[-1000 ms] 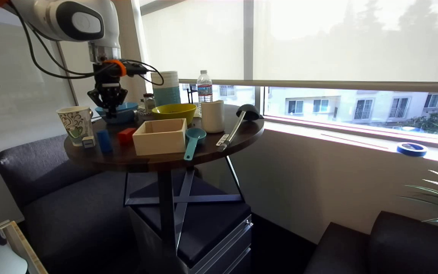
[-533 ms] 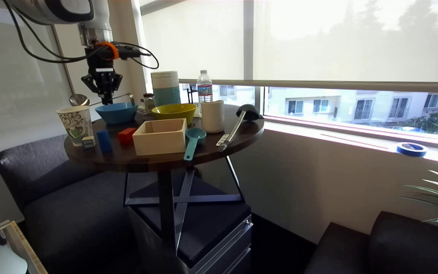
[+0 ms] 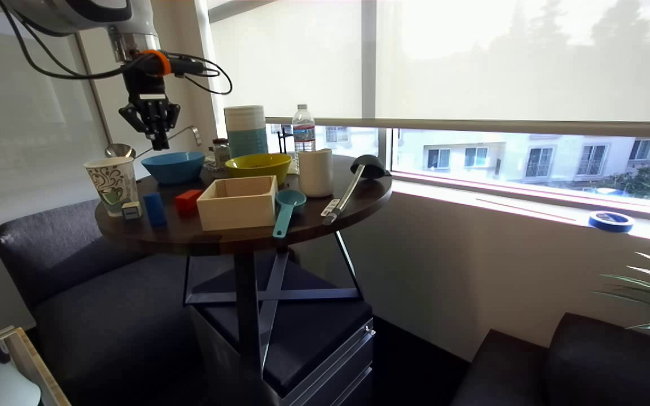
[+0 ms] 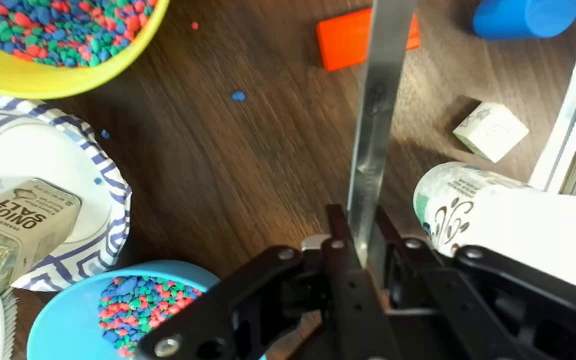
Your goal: Use the ladle to move some of the yellow bowl's contents to the blue bowl
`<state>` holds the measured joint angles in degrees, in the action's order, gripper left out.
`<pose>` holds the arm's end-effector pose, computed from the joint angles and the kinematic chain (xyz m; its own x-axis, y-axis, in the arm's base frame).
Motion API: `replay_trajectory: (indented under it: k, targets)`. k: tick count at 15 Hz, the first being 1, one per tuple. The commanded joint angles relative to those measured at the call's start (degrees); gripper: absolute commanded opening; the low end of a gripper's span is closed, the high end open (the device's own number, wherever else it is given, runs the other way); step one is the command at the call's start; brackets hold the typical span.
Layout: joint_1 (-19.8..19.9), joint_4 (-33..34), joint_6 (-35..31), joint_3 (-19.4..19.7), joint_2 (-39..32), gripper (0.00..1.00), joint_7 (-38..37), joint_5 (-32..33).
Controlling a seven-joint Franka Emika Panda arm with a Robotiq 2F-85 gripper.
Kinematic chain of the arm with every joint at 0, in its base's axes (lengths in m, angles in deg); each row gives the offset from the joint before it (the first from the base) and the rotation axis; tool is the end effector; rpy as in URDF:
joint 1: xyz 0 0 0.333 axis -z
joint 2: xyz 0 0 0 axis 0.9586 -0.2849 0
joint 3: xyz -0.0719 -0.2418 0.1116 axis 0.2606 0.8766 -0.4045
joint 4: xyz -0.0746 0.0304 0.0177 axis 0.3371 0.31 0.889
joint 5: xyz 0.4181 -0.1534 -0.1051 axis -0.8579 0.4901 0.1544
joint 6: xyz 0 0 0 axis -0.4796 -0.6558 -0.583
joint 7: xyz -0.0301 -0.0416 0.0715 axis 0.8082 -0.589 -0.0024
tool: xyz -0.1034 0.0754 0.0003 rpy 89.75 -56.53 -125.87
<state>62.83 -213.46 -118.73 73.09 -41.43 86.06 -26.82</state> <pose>0.4900 0.1197 0.4385 -0.1363 0.9898 -0.0415 0.9903 0.1372 0.0199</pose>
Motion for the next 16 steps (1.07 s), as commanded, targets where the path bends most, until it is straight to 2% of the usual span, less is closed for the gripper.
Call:
replay_trajectory:
  k: [1, 6, 10, 12, 13, 16]
  targets:
    - [-0.08, 4.96, 5.01, -3.34, 0.82, 0.04, -5.03, 7.35]
    - [0.53, 11.15, 11.9, -5.58, 0.79, 0.04, -10.85, 15.89]
    - [1.32, 13.72, 14.66, -5.15, -1.33, 0.04, -17.44, 21.96]
    - [0.93, 14.02, 14.61, -4.24, -2.37, 0.04, -16.89, 22.94]
    - [-0.11, 12.0, 13.47, -3.59, -0.29, 0.15, -16.2, 21.18]
    - [0.09, 12.31, 13.44, -3.26, -1.59, 0.15, -16.28, 21.56]
